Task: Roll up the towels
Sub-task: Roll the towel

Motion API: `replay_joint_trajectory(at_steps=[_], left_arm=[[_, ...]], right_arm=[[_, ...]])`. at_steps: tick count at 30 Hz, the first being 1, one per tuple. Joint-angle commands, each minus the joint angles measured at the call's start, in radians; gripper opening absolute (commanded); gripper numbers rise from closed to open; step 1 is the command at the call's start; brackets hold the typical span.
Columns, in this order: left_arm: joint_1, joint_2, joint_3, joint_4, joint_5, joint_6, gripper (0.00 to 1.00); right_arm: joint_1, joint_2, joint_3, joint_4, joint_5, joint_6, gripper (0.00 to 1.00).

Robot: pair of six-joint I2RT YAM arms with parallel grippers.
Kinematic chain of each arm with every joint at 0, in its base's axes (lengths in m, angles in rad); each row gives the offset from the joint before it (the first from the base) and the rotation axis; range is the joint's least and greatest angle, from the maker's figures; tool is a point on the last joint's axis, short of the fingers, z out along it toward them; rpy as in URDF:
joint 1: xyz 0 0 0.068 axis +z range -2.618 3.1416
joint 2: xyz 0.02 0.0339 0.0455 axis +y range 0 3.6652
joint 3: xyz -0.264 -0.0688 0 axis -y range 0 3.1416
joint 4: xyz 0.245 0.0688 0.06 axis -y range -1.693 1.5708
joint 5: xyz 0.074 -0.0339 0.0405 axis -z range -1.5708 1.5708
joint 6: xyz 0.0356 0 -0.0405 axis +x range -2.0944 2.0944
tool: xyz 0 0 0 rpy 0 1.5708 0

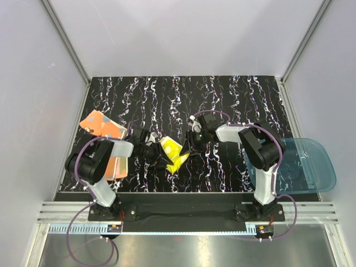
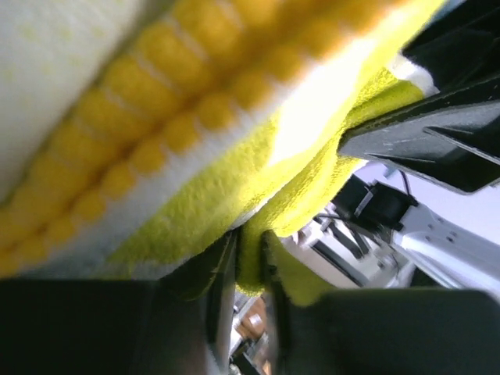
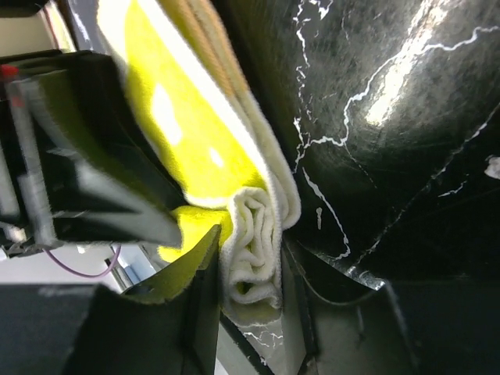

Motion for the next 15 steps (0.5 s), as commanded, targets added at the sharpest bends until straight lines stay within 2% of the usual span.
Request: replay_joint_trajectory(at_steps=[1,5,7,9,10,12,14,15], left_arm=[[0.010,-0.106,0.020,-0.231,-0.231,0.075,0.34],[-0.002,-0.210,0.057,-0.357,-0.382,0.118,0.45],[-0.021,-0.267,0.089,-0.438,-0.436,0.141,0.47],[-0.045,-0.330,0.134,-0.523,-0.557,0.166,0.48],[-0.082,-0.351,0.154,-0.547,-0.602,0.174,0.48],[-0.142,-0.400,0.210,-0.603,-0.779,0.206,0.48],[-0.254,-0.462,0.243,-0.618,-0.934,0.227,0.48],[-0.289,-0.488,0.264,-0.611,-0.967,0.253,0.48]], right_arm=[[0.007,0.070,0.016,-0.159,0.227,-0.049,0.38],[0.007,0.078,0.050,-0.207,0.245,-0.055,0.38],[0.009,0.075,0.067,-0.233,0.254,-0.058,0.38],[0.010,0.073,0.076,-0.250,0.263,-0.063,0.39],[0.012,0.072,0.085,-0.266,0.265,-0.061,0.39],[0.016,0.065,0.095,-0.283,0.273,-0.064,0.39],[0.023,0.056,0.109,-0.308,0.279,-0.067,0.40],[0.026,0.053,0.113,-0.319,0.280,-0.067,0.40]])
